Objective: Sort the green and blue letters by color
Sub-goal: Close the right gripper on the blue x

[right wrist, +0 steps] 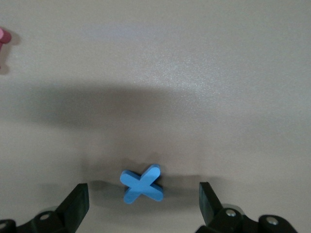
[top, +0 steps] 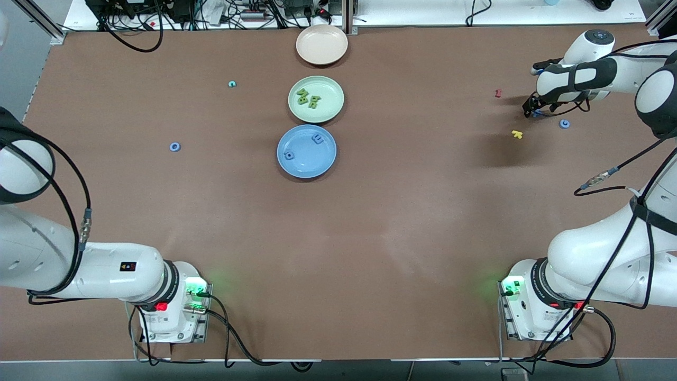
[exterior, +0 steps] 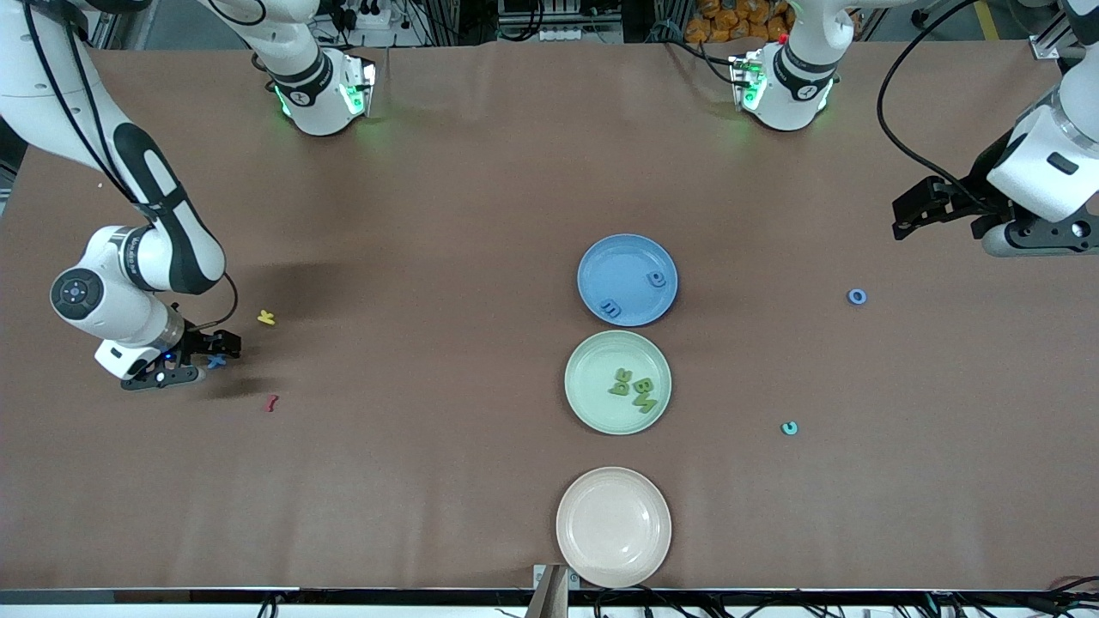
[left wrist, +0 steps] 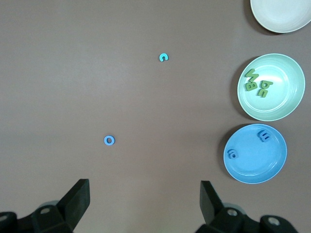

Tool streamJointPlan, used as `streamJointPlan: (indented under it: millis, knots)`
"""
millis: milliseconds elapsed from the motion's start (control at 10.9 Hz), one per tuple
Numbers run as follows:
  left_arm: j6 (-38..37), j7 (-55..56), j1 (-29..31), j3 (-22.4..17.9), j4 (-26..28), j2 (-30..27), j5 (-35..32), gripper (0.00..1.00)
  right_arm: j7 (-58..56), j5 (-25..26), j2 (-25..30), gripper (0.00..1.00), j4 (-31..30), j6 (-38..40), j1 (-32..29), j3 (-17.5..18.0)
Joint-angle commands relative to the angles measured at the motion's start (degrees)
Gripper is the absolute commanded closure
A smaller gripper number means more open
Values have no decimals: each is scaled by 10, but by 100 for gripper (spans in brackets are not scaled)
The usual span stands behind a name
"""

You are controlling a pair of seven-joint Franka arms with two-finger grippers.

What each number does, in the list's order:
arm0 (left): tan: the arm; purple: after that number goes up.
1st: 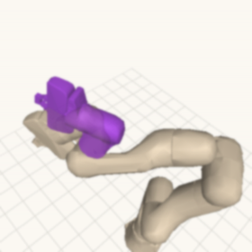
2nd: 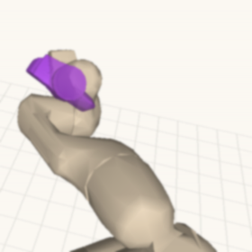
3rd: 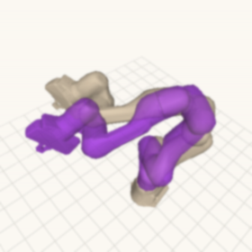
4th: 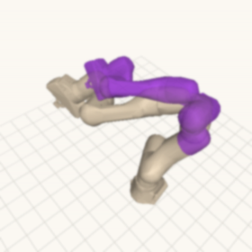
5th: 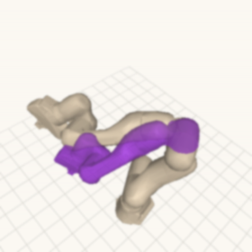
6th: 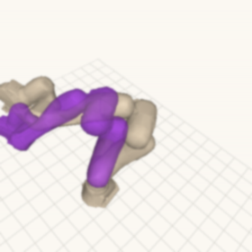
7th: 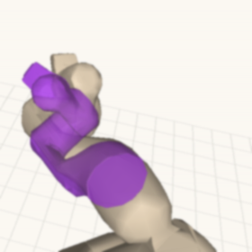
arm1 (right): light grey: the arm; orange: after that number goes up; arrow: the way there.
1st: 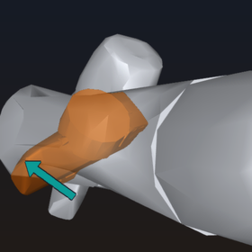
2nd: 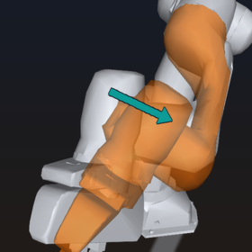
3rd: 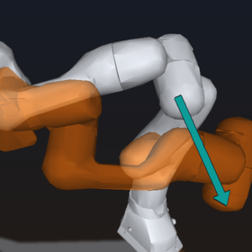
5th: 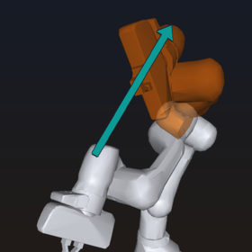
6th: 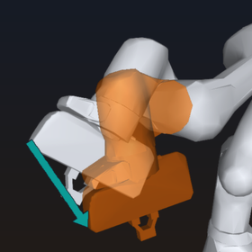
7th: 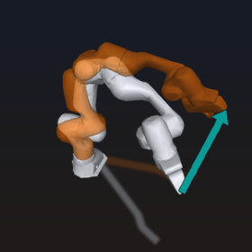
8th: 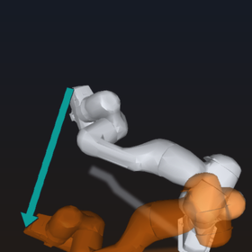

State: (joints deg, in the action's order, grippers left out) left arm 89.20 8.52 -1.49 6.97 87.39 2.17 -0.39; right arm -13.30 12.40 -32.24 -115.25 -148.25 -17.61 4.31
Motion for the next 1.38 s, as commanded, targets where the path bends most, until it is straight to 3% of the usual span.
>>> streamJointPlan:
  millis: [0, 552, 644, 736, 828, 1288]
  knots:
    - [4, -7, 0, -3, -2, 0, 14, 0, -10, 3, 2, 0, -6, -7, -9, 13]
    - [4, -5, 11, -9, 1, 3, 32, 0, -9, 3, -2, 0, -7, -8, -11, 18]
    - [4, -6, 10, -8, 1, 3, 30, 0, -9, 3, -2, 25, -7, -8, -12, 18]
    - [4, -5, 10, -9, 1, 4, 28, 0, -9, 1, -2, 95, -7, -8, -12, 18]
    - [4, -5, 11, -10, 1, 4, 28, 0, -11, -11, -2, 100, -7, -7, -13, 18]
    - [4, -5, 5, -5, 2, 4, -21, 0, -15, -12, 0, 100, -6, -6, -13, 18]
